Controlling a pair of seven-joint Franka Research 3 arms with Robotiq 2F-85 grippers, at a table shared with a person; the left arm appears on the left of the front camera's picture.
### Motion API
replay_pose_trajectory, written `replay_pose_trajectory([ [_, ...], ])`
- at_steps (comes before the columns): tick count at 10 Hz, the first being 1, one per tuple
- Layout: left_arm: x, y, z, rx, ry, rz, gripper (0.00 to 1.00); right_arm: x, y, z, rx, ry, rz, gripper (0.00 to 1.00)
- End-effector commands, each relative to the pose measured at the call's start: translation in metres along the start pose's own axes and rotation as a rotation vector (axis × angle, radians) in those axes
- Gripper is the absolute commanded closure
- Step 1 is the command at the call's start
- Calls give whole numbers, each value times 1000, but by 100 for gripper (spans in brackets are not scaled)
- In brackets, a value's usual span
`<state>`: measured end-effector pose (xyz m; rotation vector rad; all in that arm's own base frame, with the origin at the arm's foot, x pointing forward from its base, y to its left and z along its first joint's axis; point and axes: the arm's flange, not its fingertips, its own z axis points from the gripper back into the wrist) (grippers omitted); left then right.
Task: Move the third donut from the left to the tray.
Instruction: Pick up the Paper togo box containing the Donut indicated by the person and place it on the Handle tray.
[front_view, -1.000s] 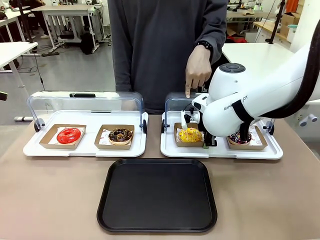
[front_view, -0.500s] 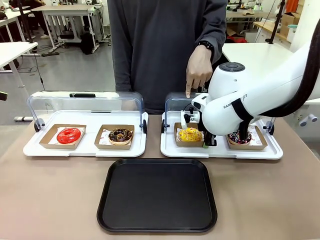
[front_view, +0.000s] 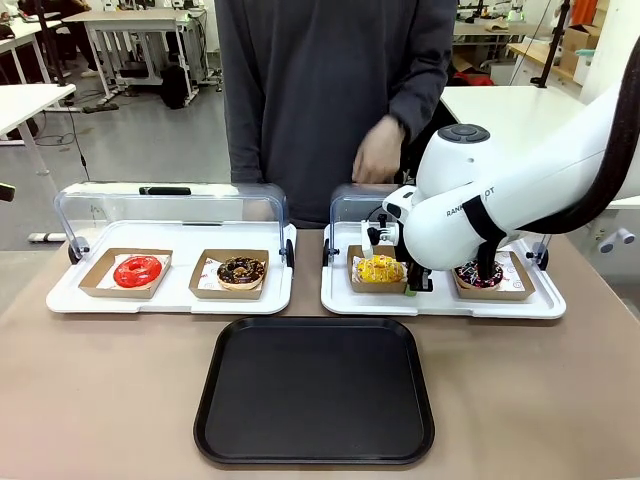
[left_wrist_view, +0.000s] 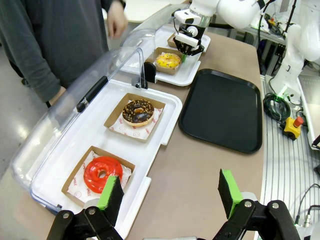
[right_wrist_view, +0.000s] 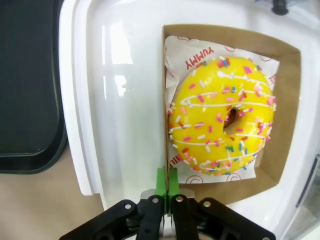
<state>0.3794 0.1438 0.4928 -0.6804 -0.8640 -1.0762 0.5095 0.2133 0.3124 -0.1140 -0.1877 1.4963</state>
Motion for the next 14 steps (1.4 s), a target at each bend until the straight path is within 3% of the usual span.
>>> replay_pose_trajectory([
  [1, 1, -1, 1, -3, -8, -8, 0, -14, 11, 26, -75, 6, -53, 98],
  [5, 1, -1, 1, -3, -8, -8, 0, -24, 36, 74, -123, -31, -81, 98],
  [14, 1, -1, 1, -3, -8, -8, 0, 54, 137, 128, -103, -17, -32, 98],
])
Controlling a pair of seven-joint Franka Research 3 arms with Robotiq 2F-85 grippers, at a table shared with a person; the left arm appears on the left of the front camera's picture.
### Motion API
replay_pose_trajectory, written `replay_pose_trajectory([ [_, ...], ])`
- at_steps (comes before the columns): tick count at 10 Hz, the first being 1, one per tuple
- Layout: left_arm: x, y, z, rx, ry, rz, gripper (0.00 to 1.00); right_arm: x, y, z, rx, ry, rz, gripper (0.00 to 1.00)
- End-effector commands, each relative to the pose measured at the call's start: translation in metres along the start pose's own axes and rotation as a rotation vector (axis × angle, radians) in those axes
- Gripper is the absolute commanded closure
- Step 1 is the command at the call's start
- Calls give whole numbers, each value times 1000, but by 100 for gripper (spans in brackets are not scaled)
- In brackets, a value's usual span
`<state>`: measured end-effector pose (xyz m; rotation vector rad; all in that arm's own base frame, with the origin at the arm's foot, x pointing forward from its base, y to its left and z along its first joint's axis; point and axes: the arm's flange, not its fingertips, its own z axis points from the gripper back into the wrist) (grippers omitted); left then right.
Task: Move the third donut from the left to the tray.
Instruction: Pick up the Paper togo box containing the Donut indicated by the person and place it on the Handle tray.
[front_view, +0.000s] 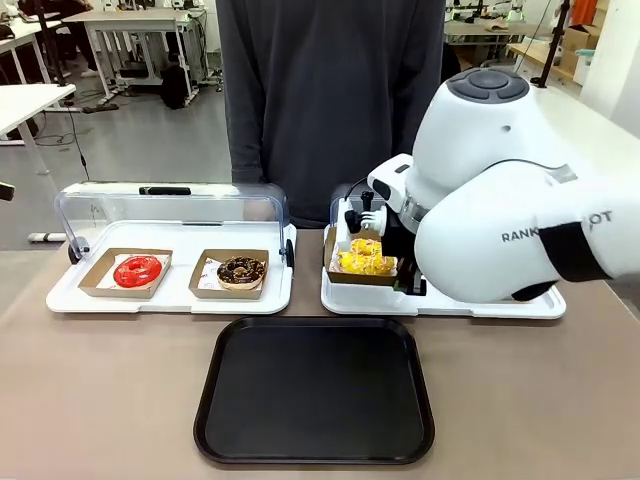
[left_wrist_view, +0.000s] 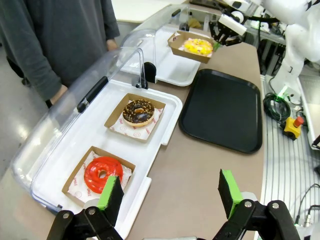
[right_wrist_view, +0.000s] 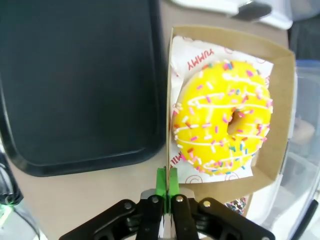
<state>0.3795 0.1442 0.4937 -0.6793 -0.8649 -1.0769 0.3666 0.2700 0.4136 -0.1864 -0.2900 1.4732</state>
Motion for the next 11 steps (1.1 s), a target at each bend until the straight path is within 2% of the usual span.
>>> replay_pose_trajectory([
  [1, 1, -1, 1, -4, -8, -7, 0, 7, 24, 7, 13, 8, -8, 98],
  [5, 1, -1, 1, -4, -8, -7, 0, 33, 67, 10, 56, -25, 27, 98],
  [11, 1, -1, 1, -4, -8, -7, 0, 68, 100, -17, 133, -12, 24, 98],
])
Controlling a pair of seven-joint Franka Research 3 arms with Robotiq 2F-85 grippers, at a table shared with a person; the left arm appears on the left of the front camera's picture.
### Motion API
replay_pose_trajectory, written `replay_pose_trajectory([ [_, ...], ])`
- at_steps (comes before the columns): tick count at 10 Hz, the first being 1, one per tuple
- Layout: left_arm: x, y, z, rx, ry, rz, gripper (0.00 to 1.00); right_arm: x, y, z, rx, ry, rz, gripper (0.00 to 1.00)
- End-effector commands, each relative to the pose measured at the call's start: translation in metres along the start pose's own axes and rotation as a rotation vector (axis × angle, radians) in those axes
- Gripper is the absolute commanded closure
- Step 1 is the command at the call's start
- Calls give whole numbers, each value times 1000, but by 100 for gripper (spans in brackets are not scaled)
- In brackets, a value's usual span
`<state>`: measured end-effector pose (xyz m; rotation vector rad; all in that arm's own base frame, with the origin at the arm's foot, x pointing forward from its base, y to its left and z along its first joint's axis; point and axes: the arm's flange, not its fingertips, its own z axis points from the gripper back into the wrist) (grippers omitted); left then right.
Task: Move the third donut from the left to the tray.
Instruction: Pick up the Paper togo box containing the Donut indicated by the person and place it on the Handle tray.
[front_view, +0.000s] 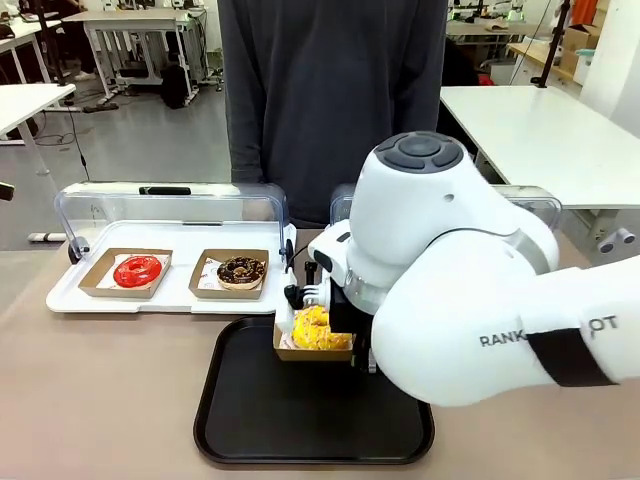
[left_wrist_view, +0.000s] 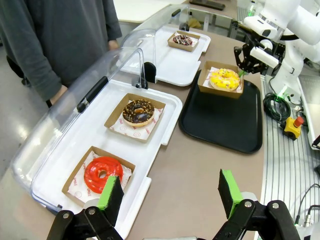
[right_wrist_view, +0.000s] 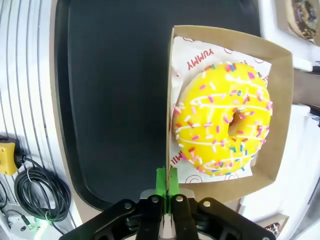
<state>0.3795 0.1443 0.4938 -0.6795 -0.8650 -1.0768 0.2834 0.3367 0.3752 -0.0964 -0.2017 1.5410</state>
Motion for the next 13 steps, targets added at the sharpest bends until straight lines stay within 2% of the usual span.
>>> replay_pose_trajectory([
  [1, 1, -1, 1, -4, -8, -7, 0, 16, 7, -8, 21, -13, -27, 98],
  [7, 1, -1, 1, -4, -8, -7, 0, 33, 17, -37, 55, -17, 7, 98],
  [13, 1, -1, 1, -4, -8, -7, 0, 32, 14, -52, 101, -13, 16, 98],
])
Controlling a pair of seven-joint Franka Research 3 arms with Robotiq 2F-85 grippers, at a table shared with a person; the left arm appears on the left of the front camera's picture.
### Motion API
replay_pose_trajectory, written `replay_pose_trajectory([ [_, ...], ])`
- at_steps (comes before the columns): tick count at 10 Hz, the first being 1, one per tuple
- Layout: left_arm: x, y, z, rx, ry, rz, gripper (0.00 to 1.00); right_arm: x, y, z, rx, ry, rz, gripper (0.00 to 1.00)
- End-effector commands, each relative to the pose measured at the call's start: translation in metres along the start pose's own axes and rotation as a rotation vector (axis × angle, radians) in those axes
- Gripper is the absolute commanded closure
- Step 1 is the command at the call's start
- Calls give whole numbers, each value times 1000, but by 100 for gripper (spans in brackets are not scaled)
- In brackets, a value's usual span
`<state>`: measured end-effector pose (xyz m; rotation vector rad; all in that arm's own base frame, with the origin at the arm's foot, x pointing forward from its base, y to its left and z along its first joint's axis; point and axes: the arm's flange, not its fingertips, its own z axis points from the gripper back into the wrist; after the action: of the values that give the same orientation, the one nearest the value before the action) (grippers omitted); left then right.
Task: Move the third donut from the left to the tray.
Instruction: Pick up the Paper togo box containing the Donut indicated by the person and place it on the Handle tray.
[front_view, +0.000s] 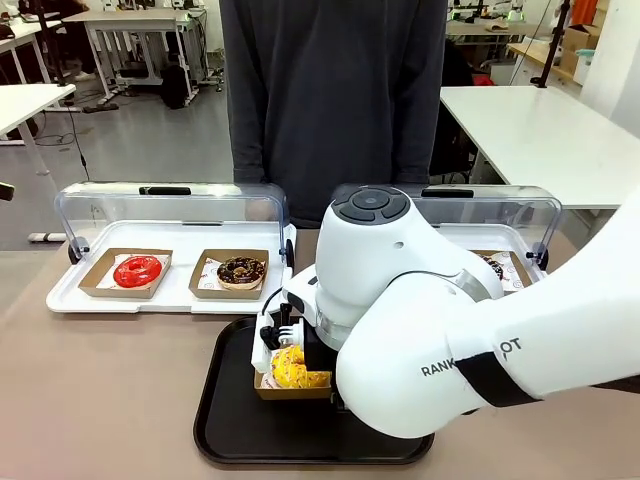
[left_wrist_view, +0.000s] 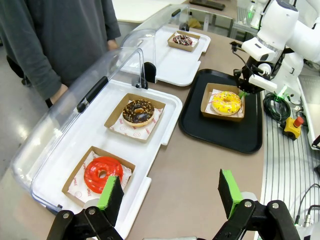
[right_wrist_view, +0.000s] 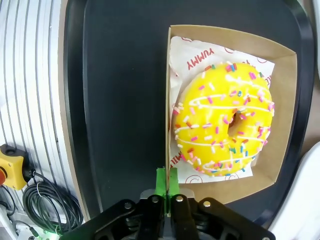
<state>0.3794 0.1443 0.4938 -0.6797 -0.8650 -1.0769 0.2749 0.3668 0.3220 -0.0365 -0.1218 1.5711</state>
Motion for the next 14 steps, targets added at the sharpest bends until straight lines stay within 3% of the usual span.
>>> replay_pose_trajectory([
  [1, 1, -1, 1, -3, -8, -7, 0, 5, -7, -3, 20, -27, -7, 98],
  [7, 1, -1, 1, -3, -8, -7, 0, 5, -13, -13, 76, -20, 4, 98],
  [8, 1, -1, 1, -3, -8, -7, 0, 4, -13, -13, 69, -23, 0, 75],
  [9, 1, -1, 1, -3, -8, -7, 0, 1, -14, -12, 80, -24, 5, 41],
  [10, 1, -1, 1, -3, -8, -7, 0, -1, -14, -8, 67, -16, -5, 18],
  [11, 1, -1, 1, -3, -8, -7, 0, -5, -11, 0, 56, -23, -12, 0],
  [13, 1, -1, 1, -3, -8, -7, 0, -15, -10, 18, 28, 2, -39, 0],
  [14, 1, -1, 1, -3, -8, -7, 0, -19, -9, 30, 9, 0, -55, 7],
])
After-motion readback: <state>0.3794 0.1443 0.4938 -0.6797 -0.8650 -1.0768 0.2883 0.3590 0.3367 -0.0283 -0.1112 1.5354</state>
